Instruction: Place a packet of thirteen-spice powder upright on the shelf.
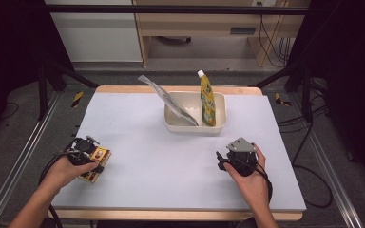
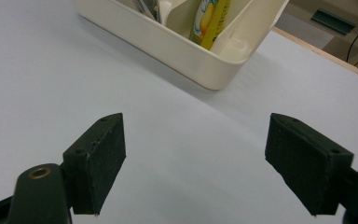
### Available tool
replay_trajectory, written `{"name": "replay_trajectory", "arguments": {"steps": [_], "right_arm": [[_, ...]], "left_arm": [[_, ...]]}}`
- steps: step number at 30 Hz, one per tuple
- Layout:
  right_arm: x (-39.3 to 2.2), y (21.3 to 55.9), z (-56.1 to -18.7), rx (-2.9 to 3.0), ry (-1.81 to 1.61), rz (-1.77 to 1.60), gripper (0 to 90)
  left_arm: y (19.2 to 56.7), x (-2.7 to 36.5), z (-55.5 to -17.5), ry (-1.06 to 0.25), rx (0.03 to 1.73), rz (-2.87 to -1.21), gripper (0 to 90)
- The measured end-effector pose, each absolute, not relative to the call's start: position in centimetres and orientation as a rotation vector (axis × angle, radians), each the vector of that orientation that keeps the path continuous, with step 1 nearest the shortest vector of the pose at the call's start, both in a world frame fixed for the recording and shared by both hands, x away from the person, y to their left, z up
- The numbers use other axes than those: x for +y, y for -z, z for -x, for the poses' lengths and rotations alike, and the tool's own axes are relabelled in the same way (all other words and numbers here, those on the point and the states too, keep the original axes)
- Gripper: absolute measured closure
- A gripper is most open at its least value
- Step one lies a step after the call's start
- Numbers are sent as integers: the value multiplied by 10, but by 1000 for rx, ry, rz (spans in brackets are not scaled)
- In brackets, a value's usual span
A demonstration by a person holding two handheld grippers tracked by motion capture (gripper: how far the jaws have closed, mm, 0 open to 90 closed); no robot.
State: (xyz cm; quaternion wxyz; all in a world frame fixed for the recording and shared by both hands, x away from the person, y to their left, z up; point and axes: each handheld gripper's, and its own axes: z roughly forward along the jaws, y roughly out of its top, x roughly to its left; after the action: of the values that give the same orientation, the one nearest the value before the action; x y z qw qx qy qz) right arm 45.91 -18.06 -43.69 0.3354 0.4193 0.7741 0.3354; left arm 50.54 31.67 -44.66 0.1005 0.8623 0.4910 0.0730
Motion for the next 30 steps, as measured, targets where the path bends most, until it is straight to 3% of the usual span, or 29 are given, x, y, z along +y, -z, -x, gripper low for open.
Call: {"name": "replay_trajectory", "arguments": {"steps": [7,15,30], "right_arm": [[-181,437,-459,2021,-878,-1096,203],[-181,437,-459,2021,-889,-1100,189],[-158,435,-462,2069,-985,-1104,275]], "left_arm": [[446,314,-506,-237,1380,-2578,295],[429,305,-501,-347,1246,-2569,305],[403,237,-490,-442,864,-2598,310]]}}
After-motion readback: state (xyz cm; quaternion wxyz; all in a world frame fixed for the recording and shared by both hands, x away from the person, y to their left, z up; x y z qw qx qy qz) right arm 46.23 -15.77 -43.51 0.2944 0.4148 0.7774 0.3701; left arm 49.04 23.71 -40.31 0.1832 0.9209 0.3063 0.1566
